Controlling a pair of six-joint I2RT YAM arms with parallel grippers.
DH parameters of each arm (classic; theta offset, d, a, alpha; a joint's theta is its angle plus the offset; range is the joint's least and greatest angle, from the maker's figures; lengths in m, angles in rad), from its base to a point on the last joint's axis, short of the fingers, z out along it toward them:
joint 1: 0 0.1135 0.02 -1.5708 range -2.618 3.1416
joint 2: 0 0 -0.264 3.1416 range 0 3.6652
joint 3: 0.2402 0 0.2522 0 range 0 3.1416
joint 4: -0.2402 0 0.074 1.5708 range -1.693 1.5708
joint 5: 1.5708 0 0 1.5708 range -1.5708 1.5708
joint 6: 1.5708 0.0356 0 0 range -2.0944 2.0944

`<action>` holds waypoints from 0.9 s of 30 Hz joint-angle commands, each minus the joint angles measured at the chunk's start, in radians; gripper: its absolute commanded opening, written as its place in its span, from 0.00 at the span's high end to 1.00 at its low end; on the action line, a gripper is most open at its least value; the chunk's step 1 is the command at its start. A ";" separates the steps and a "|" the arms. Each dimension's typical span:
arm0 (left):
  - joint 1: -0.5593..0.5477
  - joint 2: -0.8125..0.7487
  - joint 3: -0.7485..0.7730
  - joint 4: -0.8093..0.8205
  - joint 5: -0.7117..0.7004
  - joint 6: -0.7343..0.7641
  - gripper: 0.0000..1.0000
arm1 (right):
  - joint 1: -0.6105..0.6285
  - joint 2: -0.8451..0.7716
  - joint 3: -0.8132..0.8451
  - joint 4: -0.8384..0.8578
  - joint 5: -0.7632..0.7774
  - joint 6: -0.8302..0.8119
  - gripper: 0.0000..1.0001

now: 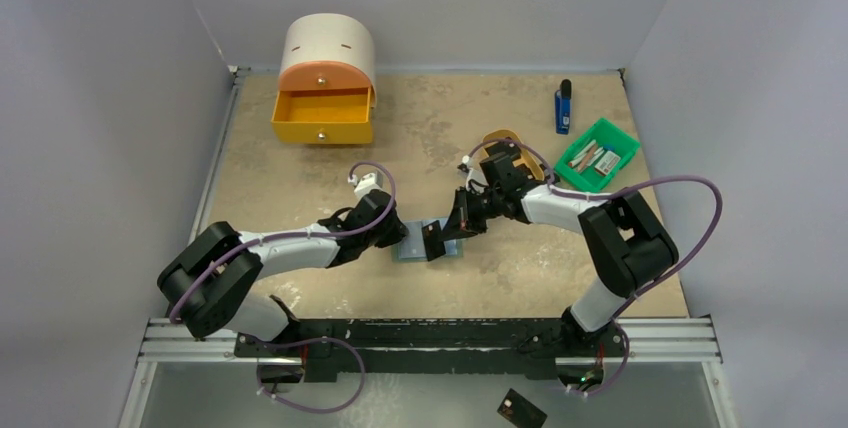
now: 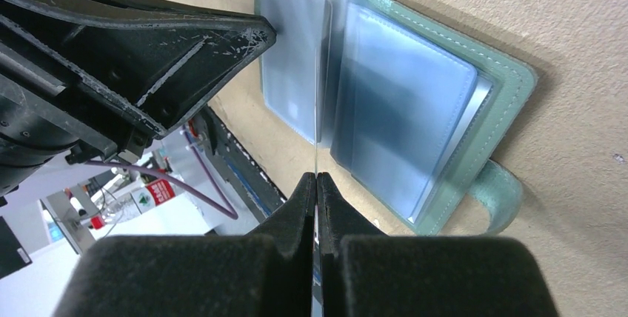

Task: Put the credit cards into the card holder
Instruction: Insert the credit card into the card holder.

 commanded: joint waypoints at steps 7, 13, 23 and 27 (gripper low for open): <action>0.002 0.014 -0.018 -0.055 -0.032 0.022 1.00 | -0.003 0.037 0.016 0.030 -0.031 0.001 1.00; 0.002 0.012 -0.018 -0.057 -0.032 0.022 1.00 | -0.004 0.051 0.016 0.051 -0.030 0.024 1.00; 0.002 0.011 -0.019 -0.062 -0.037 0.022 1.00 | -0.019 0.008 -0.005 0.016 0.003 0.016 1.00; 0.001 0.010 -0.022 -0.062 -0.038 0.022 1.00 | -0.023 -0.018 -0.022 0.007 0.000 0.011 1.00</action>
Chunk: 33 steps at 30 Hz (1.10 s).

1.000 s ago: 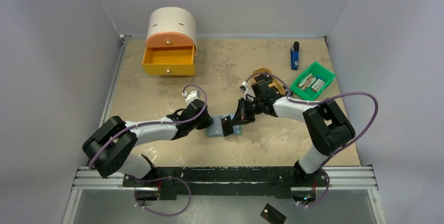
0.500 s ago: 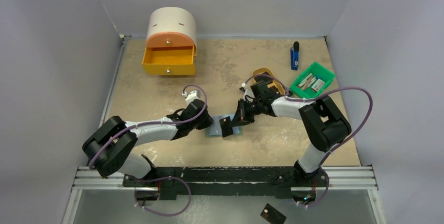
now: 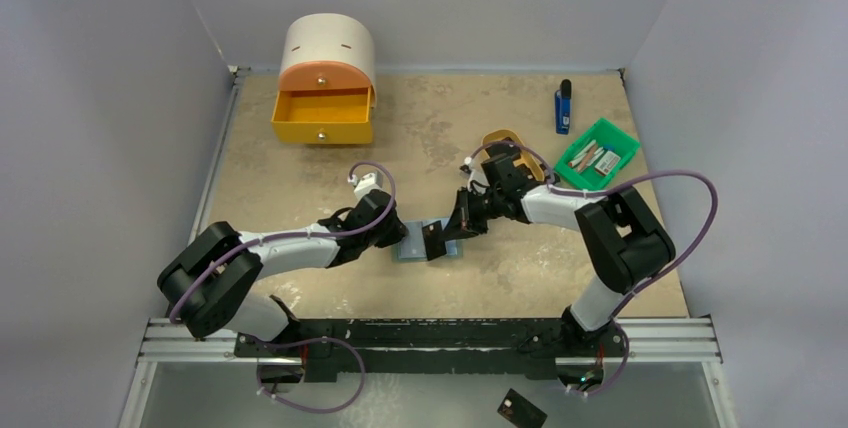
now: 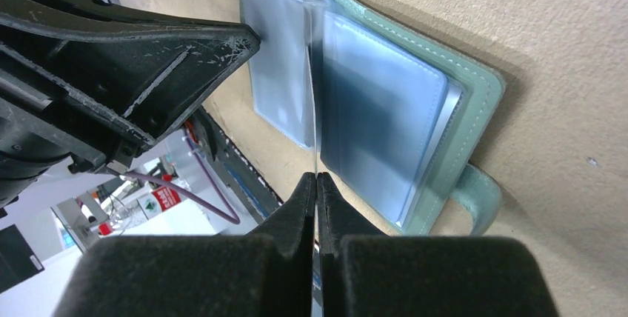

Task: Put the credit cards into the card holder
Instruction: Insert the credit card into the card holder.

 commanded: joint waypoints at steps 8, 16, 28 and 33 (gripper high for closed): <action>0.002 0.012 -0.022 -0.060 -0.035 0.020 1.00 | -0.009 -0.056 -0.023 -0.017 -0.004 -0.024 1.00; 0.002 0.019 -0.015 -0.061 -0.034 0.023 1.00 | -0.009 -0.052 -0.012 -0.001 -0.013 -0.025 1.00; 0.002 0.030 -0.007 -0.065 -0.034 0.027 1.00 | -0.009 -0.030 -0.001 0.028 -0.052 -0.007 1.00; 0.002 0.031 -0.010 -0.065 -0.035 0.027 1.00 | -0.010 -0.038 -0.014 0.049 -0.077 0.031 1.00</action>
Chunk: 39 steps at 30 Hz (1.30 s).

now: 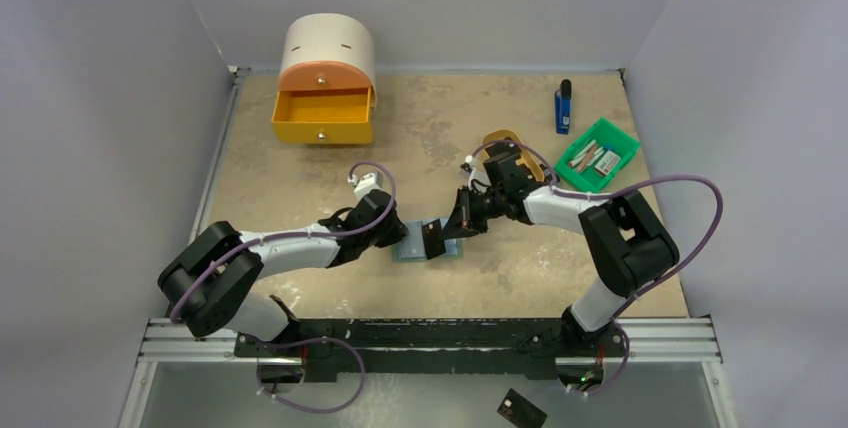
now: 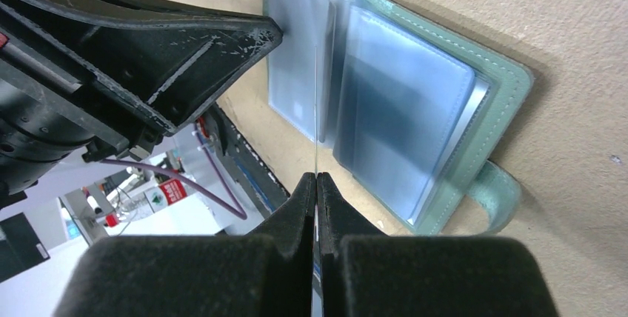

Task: Put the credit cards into the card holder
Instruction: Insert the credit card into the card holder.

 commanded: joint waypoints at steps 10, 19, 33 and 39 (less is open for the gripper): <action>0.001 0.018 -0.017 -0.065 -0.033 0.024 1.00 | -0.003 0.002 -0.017 0.031 -0.043 0.042 1.00; 0.002 0.007 -0.027 -0.064 -0.033 0.021 1.00 | -0.002 0.001 -0.033 0.024 -0.025 0.043 1.00; 0.001 0.002 -0.030 -0.062 -0.033 0.020 1.00 | -0.004 0.036 -0.005 0.052 -0.044 0.036 1.00; 0.002 -0.004 -0.031 -0.065 -0.035 0.019 1.00 | -0.003 0.053 0.008 0.055 -0.048 0.037 1.00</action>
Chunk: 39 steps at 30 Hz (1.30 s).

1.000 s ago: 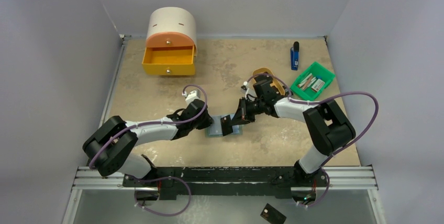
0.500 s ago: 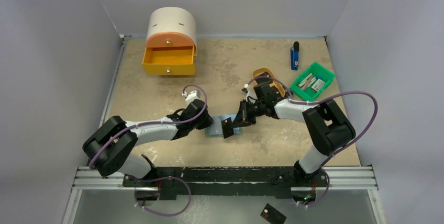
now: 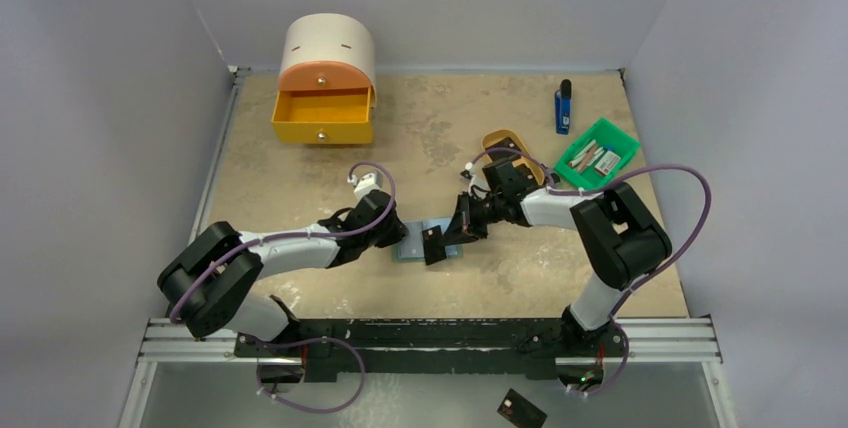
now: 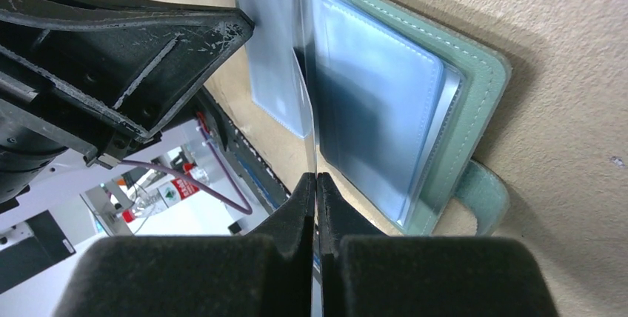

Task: Put the credit cards into the card holder
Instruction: Insert the credit card into the card holder.

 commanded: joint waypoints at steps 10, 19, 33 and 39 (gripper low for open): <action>0.001 -0.011 -0.031 -0.073 -0.034 0.020 1.00 | -0.003 0.044 0.059 0.068 0.020 0.030 1.00; 0.002 -0.022 -0.036 -0.080 -0.039 0.019 1.00 | -0.004 0.053 0.052 0.089 0.055 0.061 1.00; 0.002 -0.025 -0.032 -0.085 -0.043 0.022 1.00 | 0.000 0.062 0.028 0.167 0.099 0.117 1.00; 0.001 -0.020 -0.016 -0.090 -0.048 0.029 1.00 | 0.013 0.068 0.042 0.143 0.067 0.104 1.00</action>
